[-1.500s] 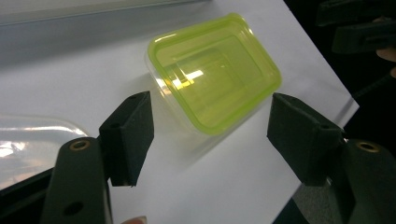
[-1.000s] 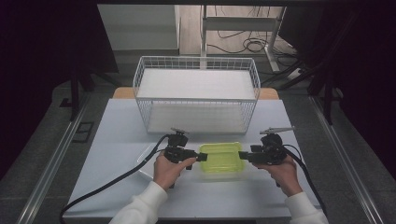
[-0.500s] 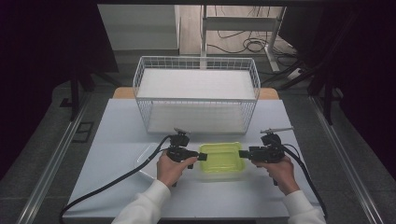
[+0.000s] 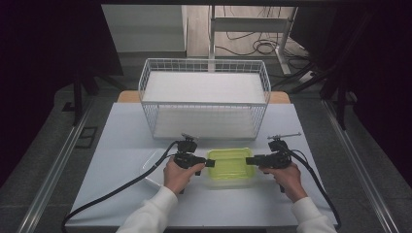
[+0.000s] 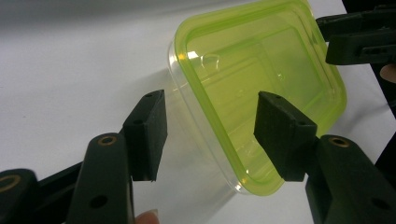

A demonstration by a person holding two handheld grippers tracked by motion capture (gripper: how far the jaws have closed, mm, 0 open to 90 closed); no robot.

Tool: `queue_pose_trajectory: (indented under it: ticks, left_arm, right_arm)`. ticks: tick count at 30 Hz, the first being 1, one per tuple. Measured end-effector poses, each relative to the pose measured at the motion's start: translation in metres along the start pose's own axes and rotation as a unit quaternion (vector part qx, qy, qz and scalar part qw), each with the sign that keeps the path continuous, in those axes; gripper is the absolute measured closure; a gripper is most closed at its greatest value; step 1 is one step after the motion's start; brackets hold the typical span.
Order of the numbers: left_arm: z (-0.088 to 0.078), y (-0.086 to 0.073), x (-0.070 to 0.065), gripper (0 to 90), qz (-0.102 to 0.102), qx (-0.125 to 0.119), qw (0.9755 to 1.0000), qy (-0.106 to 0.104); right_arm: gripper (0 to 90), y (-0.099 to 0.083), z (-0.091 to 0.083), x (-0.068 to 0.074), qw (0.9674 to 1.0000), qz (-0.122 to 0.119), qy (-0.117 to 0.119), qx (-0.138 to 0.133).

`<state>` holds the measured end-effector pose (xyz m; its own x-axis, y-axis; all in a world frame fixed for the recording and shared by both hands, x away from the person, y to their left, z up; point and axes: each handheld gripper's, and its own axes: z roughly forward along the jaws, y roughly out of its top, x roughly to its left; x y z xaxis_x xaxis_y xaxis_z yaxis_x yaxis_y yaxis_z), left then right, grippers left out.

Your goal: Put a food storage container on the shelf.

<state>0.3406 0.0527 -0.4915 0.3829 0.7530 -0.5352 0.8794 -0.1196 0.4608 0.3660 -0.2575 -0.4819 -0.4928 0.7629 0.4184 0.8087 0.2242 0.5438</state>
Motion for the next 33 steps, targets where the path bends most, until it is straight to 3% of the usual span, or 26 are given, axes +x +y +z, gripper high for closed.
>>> queue_pose_trajectory:
  ticks: [9, 11, 16, 18, 20, 27, 33]
  left_arm:
    - [0.005, -0.002, 0.003, 48.7, 0.000, 0.015, 0.9999, -0.008]
    - [0.006, -0.003, 0.002, 52.4, -0.009, 0.011, 0.9998, -0.016]
    - [0.005, -0.004, 0.001, 62.0, -0.005, 0.018, 0.9998, -0.012]
    - [0.004, -0.004, 0.000, 65.7, -0.010, 0.009, 0.9998, -0.016]
    - [0.002, -0.003, -0.001, 70.1, -0.010, 0.008, 0.9997, -0.022]
    - [-0.009, -0.002, -0.006, 77.2, -0.011, -0.020, 0.9995, -0.022]
    - [-0.018, -0.003, -0.012, 78.1, 0.000, -0.038, 0.9989, -0.026]
  right_arm:
    - [55.8, -0.002, 0.004, 0.000, 0.9999, 0.001, 0.011, 0.013]
    - [60.0, -0.002, 0.004, -0.001, 0.9998, 0.003, 0.012, 0.016]
    - [69.9, -0.005, 0.004, -0.009, 0.9975, 0.047, 0.052, 0.010]
    - [72.8, -0.005, 0.003, -0.011, 0.9956, 0.062, 0.070, 0.003]
    - [74.2, -0.005, 0.001, -0.011, 0.9955, 0.067, 0.067, -0.002]
    - [78.1, -0.005, -0.007, -0.009, 0.9954, 0.062, 0.072, -0.016]
    - [78.3, -0.004, -0.017, -0.001, 0.9964, 0.039, 0.069, -0.032]
